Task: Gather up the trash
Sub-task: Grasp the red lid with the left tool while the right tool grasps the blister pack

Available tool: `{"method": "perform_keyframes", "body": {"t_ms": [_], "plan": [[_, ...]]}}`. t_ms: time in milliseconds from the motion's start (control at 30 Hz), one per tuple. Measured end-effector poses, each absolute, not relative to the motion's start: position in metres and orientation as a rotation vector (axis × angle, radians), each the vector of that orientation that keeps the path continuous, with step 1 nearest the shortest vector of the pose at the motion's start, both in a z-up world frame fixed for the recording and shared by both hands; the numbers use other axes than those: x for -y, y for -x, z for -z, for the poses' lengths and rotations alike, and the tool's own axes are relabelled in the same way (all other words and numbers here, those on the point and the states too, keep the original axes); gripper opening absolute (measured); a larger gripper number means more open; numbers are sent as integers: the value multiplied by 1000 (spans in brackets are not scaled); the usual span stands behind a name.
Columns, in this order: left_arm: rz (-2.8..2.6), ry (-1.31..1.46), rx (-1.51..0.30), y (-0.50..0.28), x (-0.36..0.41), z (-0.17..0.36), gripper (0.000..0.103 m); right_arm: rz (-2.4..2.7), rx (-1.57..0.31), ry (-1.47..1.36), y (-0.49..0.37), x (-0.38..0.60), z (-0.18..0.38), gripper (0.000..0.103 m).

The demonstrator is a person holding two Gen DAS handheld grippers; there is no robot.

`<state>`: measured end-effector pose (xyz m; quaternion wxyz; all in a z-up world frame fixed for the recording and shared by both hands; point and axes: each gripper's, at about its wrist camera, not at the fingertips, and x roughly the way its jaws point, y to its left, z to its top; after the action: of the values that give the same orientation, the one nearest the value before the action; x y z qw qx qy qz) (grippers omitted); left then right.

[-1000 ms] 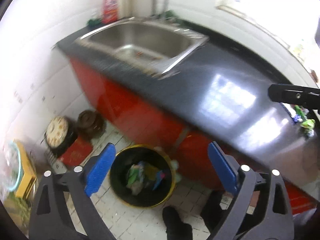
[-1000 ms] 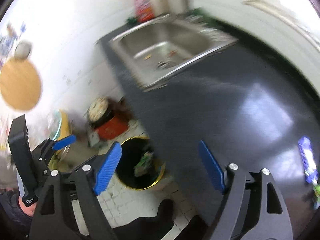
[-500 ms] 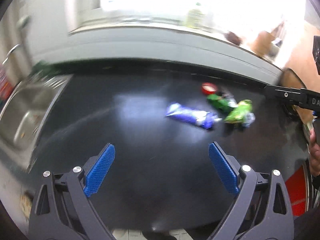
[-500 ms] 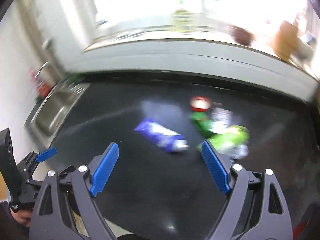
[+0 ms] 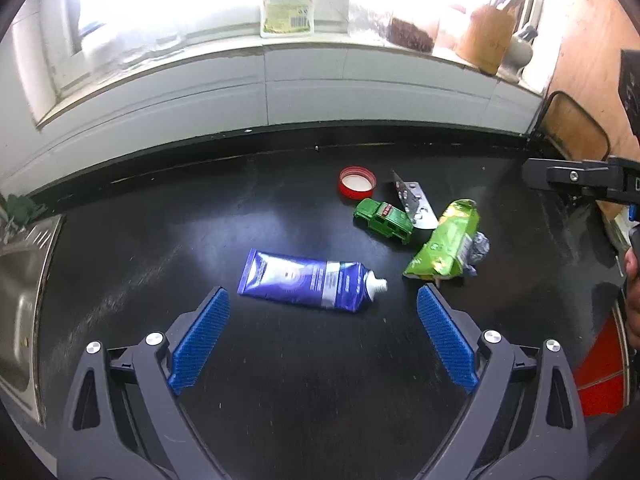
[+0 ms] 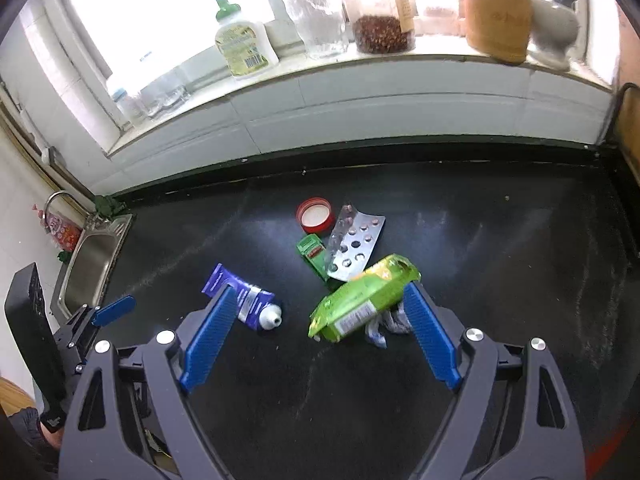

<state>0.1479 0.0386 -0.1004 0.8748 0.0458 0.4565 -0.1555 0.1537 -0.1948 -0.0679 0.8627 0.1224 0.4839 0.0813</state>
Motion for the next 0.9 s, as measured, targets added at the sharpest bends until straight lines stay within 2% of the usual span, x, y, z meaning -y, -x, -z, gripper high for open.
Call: {"method": "perform_keyframes", "body": {"t_ms": [500,567,633,667,767,900], "plan": [[407,-214,-1004,-283,8,161,92,-154,-1315,-280,-283,192,185,82],[425,-213,-1017,-298,14,169,92,-147,-1348,-267,-293,191,197,79],[442,-209,-1037,-314,19,179,92,-141,-1383,-252,-301,192,208,71],[448,-207,-1047,-321,21,183,92,-140,-1379,-242,-303,192,209,71],[487,-185,-1077,-338,27,195,92,-139,-1377,-184,-307,193,207,48],[526,-212,-1090,-350,40,207,92,-179,-1386,-188,-309,202,208,42]]}}
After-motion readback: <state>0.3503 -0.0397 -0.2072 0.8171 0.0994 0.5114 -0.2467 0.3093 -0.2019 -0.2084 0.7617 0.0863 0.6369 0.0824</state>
